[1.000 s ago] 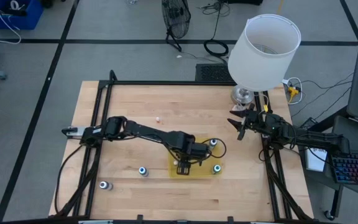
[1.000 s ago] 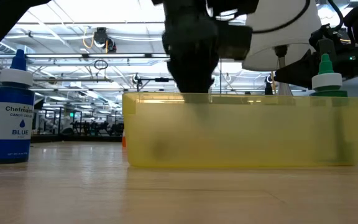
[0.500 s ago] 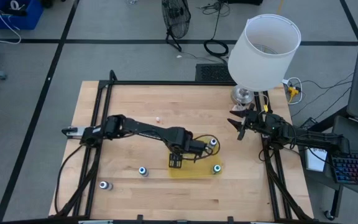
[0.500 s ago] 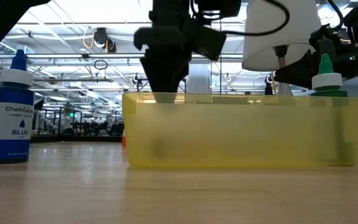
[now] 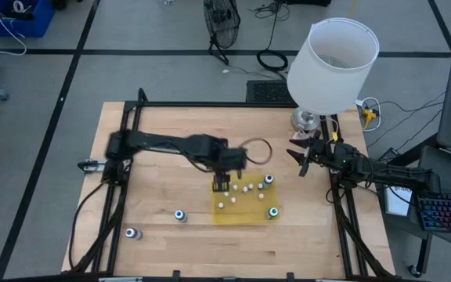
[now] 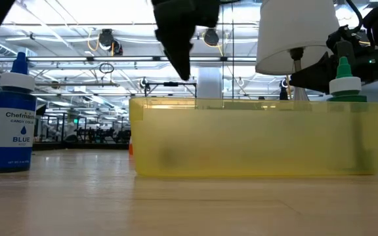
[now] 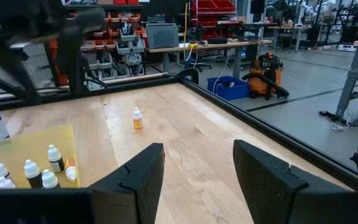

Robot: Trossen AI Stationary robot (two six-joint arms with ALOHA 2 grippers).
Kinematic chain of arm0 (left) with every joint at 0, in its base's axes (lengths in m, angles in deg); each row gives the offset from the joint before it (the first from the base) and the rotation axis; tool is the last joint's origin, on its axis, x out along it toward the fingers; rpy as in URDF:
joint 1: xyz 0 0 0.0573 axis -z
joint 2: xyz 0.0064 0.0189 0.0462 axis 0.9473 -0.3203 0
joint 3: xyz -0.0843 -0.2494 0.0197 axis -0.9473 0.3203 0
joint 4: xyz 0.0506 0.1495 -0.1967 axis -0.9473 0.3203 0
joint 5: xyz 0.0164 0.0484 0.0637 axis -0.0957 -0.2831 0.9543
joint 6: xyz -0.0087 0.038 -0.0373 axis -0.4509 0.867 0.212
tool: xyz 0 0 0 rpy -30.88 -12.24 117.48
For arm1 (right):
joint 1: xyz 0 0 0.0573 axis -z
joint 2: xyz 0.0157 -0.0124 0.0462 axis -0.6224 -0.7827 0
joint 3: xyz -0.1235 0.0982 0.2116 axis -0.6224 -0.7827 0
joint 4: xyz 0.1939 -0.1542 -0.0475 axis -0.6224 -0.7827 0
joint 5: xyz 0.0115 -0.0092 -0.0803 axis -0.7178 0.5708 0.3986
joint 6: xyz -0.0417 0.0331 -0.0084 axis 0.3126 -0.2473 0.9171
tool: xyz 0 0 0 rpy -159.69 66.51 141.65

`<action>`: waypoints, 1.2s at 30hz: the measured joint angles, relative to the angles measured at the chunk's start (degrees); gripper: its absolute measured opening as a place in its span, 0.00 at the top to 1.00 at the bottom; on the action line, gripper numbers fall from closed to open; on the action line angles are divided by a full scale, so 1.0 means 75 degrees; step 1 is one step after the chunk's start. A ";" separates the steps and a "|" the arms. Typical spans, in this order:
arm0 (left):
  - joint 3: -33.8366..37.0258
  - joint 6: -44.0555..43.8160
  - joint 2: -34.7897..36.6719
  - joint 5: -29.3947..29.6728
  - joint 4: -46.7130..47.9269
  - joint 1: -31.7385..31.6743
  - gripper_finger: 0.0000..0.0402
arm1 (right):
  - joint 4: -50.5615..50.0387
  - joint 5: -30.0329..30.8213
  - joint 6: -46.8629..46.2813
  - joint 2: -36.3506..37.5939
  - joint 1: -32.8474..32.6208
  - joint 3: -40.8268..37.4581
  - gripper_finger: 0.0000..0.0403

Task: Pick & Place food coloring
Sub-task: Put the small orange food coloring bottle into the yellow bin

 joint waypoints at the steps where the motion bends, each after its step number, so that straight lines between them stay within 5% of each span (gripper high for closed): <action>1: 0.0338 -0.0006 0.0301 0.0017 -0.0277 -0.0097 0.42 | 0.0000 0.0000 0.0000 -0.0001 0.0001 -0.0003 0.55; 9: 0.3184 -0.0858 0.2283 0.0264 -0.1690 -0.1369 0.42 | 0.0000 0.0000 0.0002 0.0000 0.0002 -0.0002 0.55; 18: 0.4959 -0.0940 0.2502 -0.0133 -0.2658 -0.2479 0.42 | 0.0000 0.0000 0.0000 0.0000 0.0002 0.0000 0.55; 36: 0.6495 -0.0916 0.2387 -0.0683 -0.4504 -0.2734 0.42 | 0.0000 0.0000 0.0000 -0.0001 0.0001 0.0000 0.55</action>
